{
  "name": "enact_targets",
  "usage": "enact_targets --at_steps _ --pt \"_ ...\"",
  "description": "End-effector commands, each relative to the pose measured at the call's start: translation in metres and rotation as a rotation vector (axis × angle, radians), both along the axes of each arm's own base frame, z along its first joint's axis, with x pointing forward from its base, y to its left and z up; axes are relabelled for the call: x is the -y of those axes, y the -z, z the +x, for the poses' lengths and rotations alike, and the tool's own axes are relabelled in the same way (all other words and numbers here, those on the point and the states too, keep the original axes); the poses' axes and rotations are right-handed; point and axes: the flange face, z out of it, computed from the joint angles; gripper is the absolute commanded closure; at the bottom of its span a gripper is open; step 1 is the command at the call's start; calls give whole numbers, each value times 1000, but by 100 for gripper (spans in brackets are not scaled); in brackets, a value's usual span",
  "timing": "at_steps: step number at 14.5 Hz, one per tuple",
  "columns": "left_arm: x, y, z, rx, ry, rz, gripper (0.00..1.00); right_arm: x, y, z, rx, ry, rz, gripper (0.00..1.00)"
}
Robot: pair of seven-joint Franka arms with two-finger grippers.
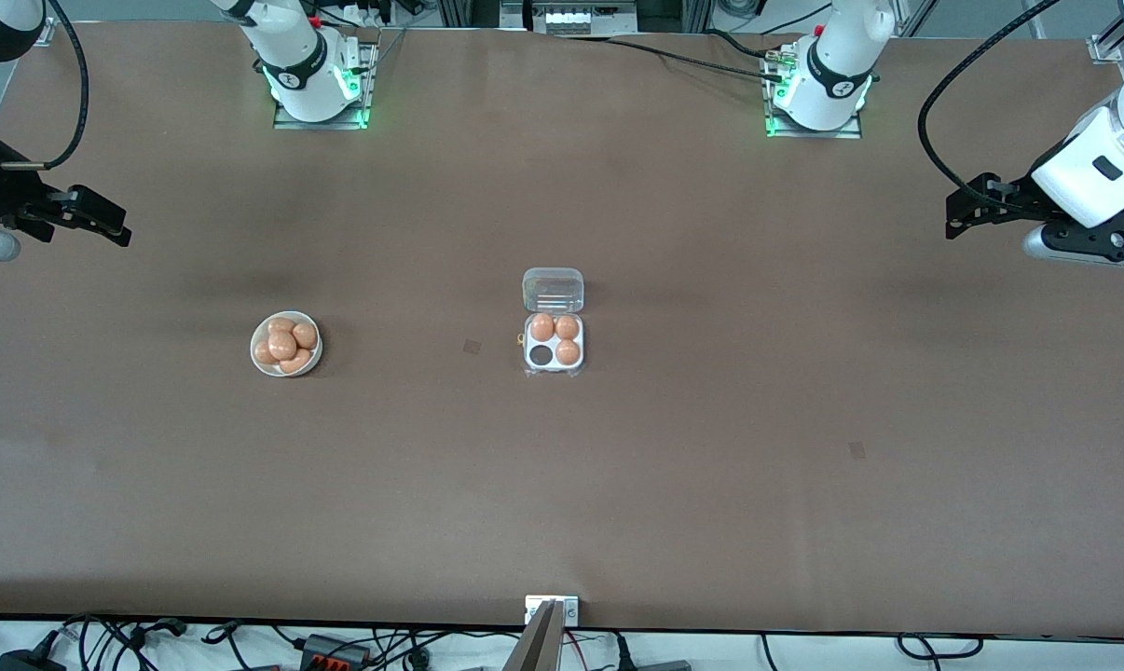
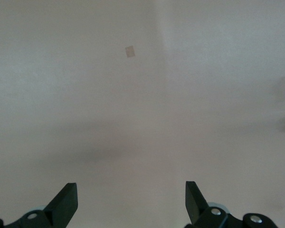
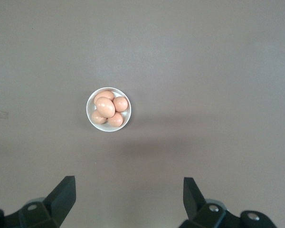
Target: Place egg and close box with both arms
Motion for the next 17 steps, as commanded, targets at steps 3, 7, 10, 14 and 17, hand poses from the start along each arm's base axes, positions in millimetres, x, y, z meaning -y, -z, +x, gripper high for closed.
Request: enact_targets --at_steps 3,7,10,14,17 --pt "2 -7 1 3 -3 9 0 0 -4 -6 -12 -16 6 0" --pt "2 -7 1 4 -3 9 0 1 -7 -4 -1 -9 11 0" --pt "2 -7 1 4 -3 9 0 1 2 5 11 -9 6 0" --pt "2 -7 1 4 -3 9 0 1 31 23 1 -4 5 0" --pt "2 -7 1 4 -3 9 0 -13 68 41 -30 -26 14 0"
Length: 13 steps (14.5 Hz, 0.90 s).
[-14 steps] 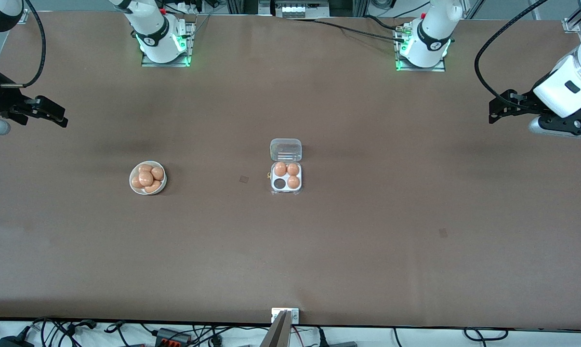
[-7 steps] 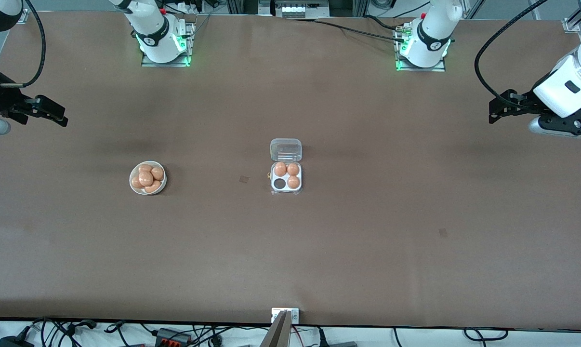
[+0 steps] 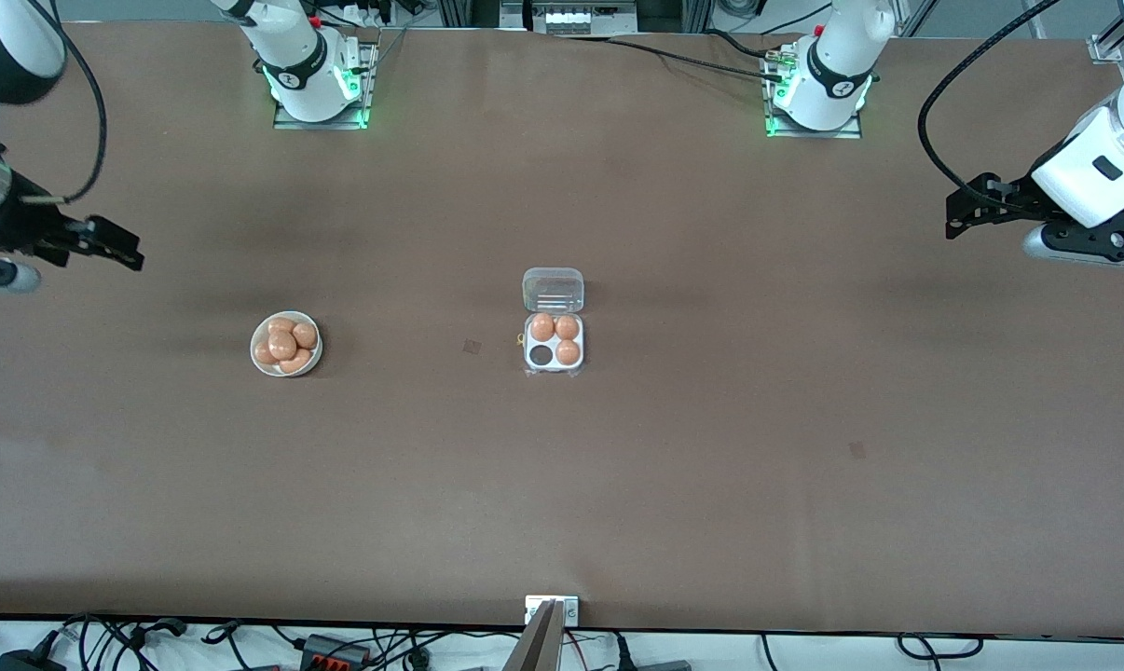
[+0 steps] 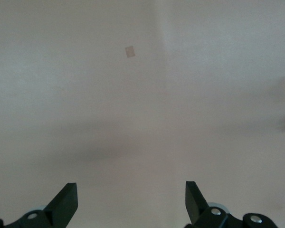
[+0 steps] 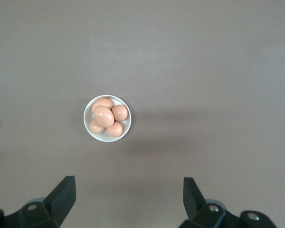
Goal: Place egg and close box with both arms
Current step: 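Move the right gripper over the white bowl of brown eggs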
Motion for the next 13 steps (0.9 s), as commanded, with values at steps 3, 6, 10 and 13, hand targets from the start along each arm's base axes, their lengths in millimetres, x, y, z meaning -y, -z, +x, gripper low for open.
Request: enact_targets --at_steps 3,6,10,13 --pt "2 -7 1 4 -3 9 0 -35 76 28 -84 -58 12 0" --pt "2 -7 1 4 -3 9 0 -52 122 44 -95 -85 16 0" --pt "2 -7 1 4 -3 9 0 -71 189 58 -117 -111 18 0" --pt "2 -7 1 4 -3 9 0 -89 228 55 -172 -139 16 0"
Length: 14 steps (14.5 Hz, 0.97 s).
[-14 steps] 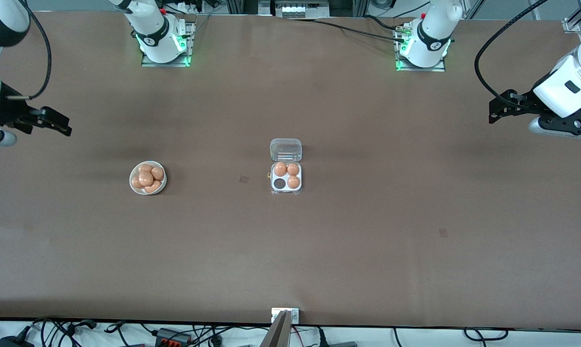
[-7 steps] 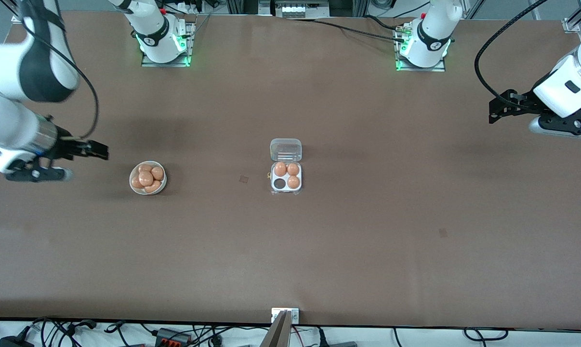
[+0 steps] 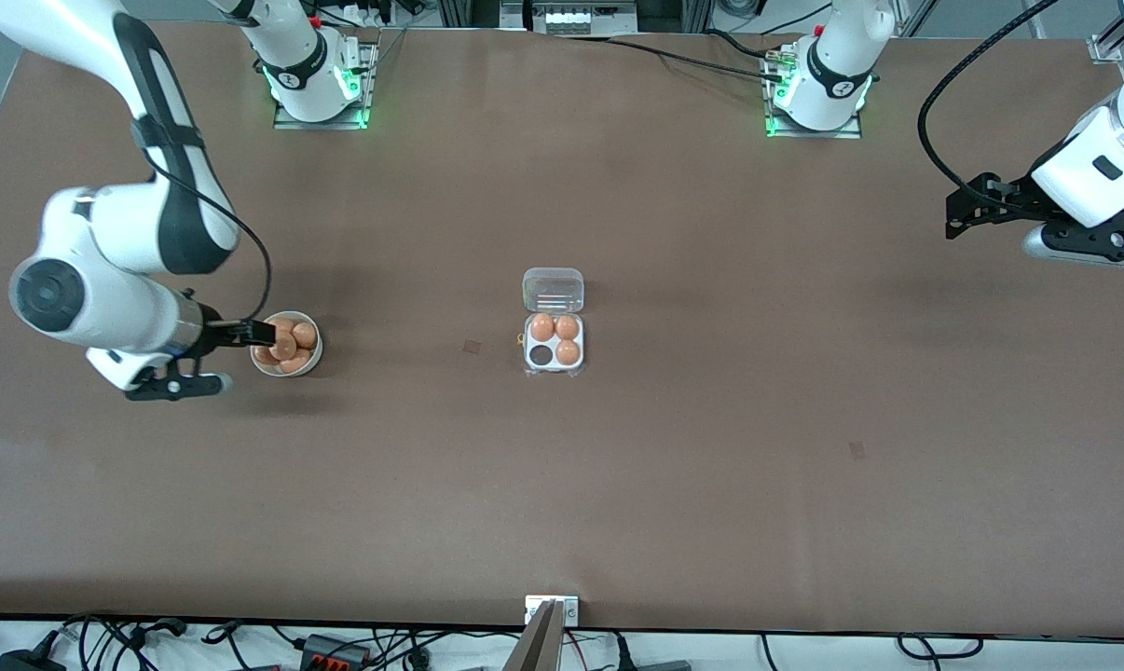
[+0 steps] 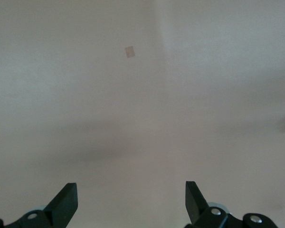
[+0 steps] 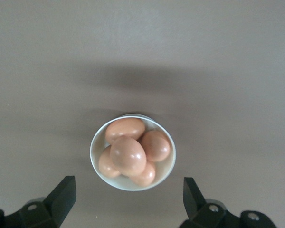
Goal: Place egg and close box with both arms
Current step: 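Move the right gripper over the white bowl of brown eggs, then lower the right gripper into the bowl and grasp one brown egg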
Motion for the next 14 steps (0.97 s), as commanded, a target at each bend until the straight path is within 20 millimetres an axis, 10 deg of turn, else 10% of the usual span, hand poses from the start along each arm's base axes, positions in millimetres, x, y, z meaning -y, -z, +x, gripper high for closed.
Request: enact_targets --at_steps 1,14 --pt "2 -6 1 3 -4 9 0 -12 23 0 -30 -10 10 0" --pt "2 -6 1 2 -4 7 0 -7 67 -4 -98 -20 4 20"
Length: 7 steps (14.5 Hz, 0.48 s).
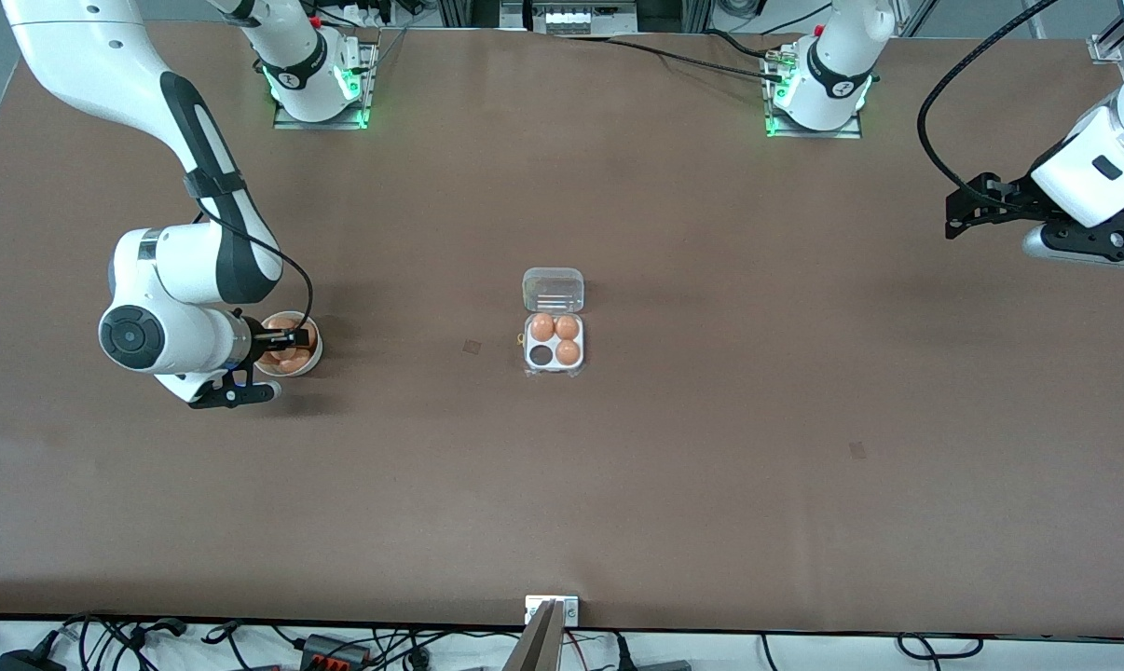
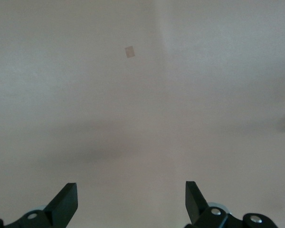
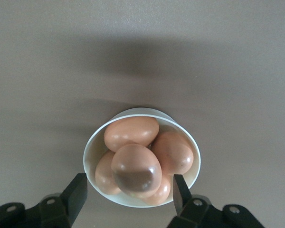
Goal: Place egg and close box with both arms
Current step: 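Lower the right gripper into the bowl and grasp one brown egg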
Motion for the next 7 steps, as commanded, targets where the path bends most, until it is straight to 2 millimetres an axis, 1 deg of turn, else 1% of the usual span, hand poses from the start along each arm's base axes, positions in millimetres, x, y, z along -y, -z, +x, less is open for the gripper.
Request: enact_targets --at_steps 1,5,7 --pt "2 -6 1 2 -4 7 0 1 5 2 -3 -6 12 20" --pt "2 -6 1 2 -6 7 0 1 7 2 -5 -5 9 26" --pt "2 -6 1 2 -6 7 0 1 11 1 -11 -10 6 31"
